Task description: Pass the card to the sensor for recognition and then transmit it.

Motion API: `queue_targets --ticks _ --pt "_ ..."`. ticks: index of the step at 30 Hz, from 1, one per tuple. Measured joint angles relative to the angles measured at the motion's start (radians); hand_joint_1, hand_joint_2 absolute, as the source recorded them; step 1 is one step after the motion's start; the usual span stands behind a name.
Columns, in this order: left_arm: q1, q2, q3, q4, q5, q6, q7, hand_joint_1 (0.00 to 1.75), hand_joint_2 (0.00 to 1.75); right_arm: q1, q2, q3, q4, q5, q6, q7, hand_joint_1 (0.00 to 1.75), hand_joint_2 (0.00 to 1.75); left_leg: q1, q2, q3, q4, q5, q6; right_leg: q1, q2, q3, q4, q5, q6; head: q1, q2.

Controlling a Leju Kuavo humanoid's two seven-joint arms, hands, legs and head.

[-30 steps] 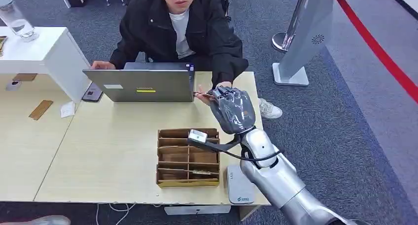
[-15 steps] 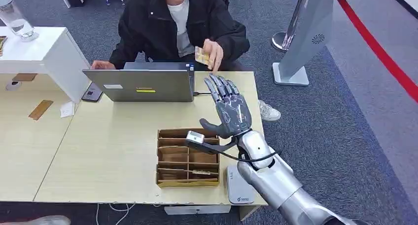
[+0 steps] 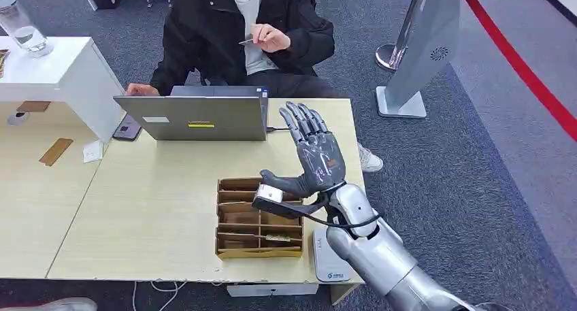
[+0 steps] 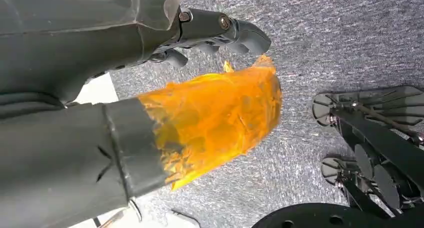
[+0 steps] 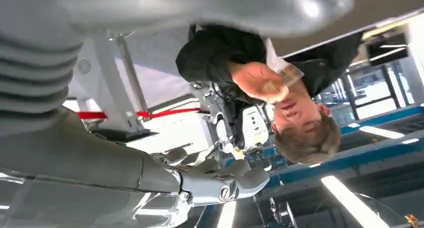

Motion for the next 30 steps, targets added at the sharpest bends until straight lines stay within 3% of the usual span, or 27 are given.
queue_targets --ticks 2,3,7,9,11,15,30 --pt "-0.003 -0.01 0.004 -0.002 0.0 0.043 -0.027 0.0 0.0 0.018 -0.005 0.001 -0.024 -0.012 -0.002 -0.001 0.0 0.0 0.0 0.0 0.0 0.0 0.0 0.0 0.0 0.0 -0.001 0.0 0.0 0.0 0.0 0.0" --pt "-0.013 -0.044 0.003 -0.009 0.0 0.138 -0.048 0.0 0.0 0.035 -0.008 0.0 -0.045 0.001 0.0 0.021 0.0 0.0 -0.001 -0.001 0.0 0.001 0.0 0.0 -0.001 -0.001 -0.001 -0.001 0.0 0.0 0.0 0.0" --pt "-0.08 -0.18 -0.018 0.021 0.0 0.758 0.0 0.0 0.0 0.112 -0.015 -0.011 -0.144 0.04 0.013 0.058 0.0 0.0 -0.004 -0.004 -0.002 0.001 0.001 0.002 -0.004 -0.004 0.0 -0.001 0.001 0.002 0.0 0.0" --pt "-0.104 -0.226 -0.03 0.04 0.0 0.855 0.001 0.0 0.0 0.132 -0.018 -0.016 -0.176 0.042 0.015 0.061 0.0 0.0 -0.004 -0.002 -0.002 0.001 0.0 0.002 -0.004 -0.002 0.0 -0.002 0.002 0.004 0.001 0.0" --pt "-0.115 -0.241 -0.035 0.051 0.001 0.803 -0.008 0.0 0.0 0.142 -0.021 -0.02 -0.196 0.042 0.018 0.066 0.0 0.0 -0.004 -0.001 -0.002 0.001 0.0 0.003 -0.004 0.0 -0.001 -0.003 0.003 0.004 0.0 0.0" --pt "-0.12 -0.248 -0.039 0.058 0.001 0.775 -0.012 0.0 0.0 0.154 -0.024 -0.03 -0.217 0.044 0.018 0.068 0.0 0.0 -0.004 -0.001 -0.002 0.001 0.0 0.003 -0.004 0.0 -0.001 -0.002 0.003 0.004 0.0 0.0" --pt "-0.134 -0.257 -0.039 0.064 0.077 0.824 -0.042 0.0 0.0 0.226 -0.035 -0.069 -0.303 -0.024 -0.008 0.0 0.0 0.0 -0.002 -0.001 -0.002 0.001 0.0 0.003 -0.002 0.0 -0.001 -0.002 0.003 0.004 0.0 0.0"
